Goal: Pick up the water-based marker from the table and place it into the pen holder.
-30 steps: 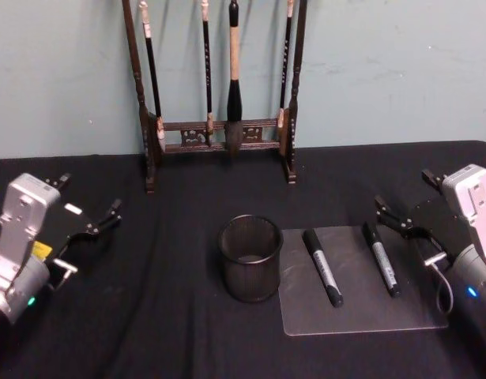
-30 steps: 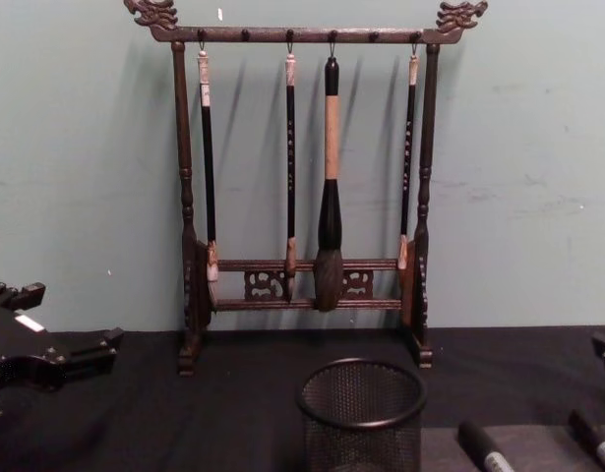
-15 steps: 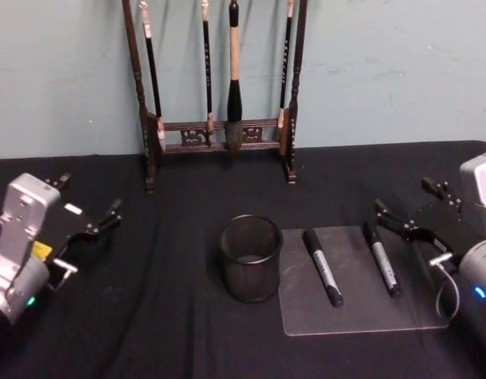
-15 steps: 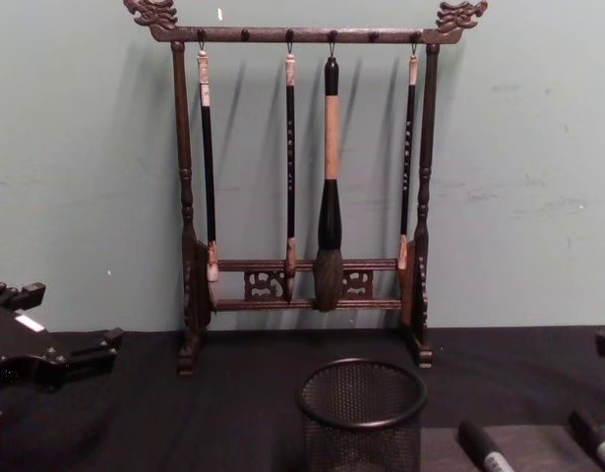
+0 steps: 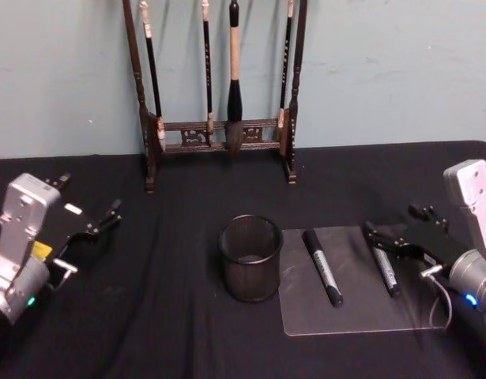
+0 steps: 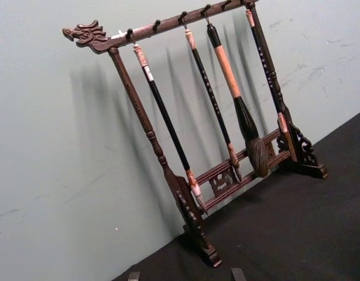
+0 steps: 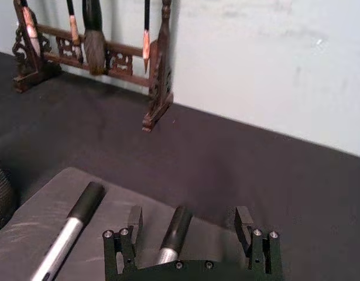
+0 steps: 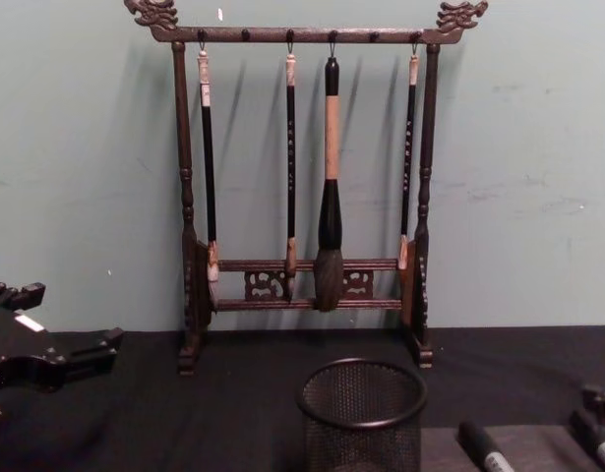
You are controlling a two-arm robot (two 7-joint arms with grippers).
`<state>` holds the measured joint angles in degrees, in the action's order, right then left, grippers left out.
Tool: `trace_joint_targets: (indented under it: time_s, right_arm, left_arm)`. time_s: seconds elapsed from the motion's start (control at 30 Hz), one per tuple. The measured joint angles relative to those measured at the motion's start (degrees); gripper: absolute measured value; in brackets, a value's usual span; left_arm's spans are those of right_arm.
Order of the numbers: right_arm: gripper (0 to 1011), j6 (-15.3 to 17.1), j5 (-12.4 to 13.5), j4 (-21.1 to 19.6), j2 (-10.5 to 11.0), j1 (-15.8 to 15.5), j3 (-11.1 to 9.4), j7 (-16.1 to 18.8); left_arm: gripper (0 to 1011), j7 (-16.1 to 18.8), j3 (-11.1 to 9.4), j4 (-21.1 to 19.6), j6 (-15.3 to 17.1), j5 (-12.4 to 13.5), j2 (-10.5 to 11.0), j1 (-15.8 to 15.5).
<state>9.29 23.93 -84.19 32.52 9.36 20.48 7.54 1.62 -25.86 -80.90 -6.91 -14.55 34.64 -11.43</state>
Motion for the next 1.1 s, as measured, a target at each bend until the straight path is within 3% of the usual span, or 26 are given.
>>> trace_joint_targets:
  time_s: [0.37,1.1]
  right_arm:
    - [1003,2.0,0.7,3.4,-2.0,0.9,-0.5,3.2]
    - [1003,2.5,-2.5,6.6,-4.2,1.5,-1.2,5.7]
  left_arm:
    - [1009,0.0,0.0,0.0,0.0,0.0,0.0,0.0]
    - [1009,0.0,0.0,0.0,0.0,0.0,0.0,0.0]
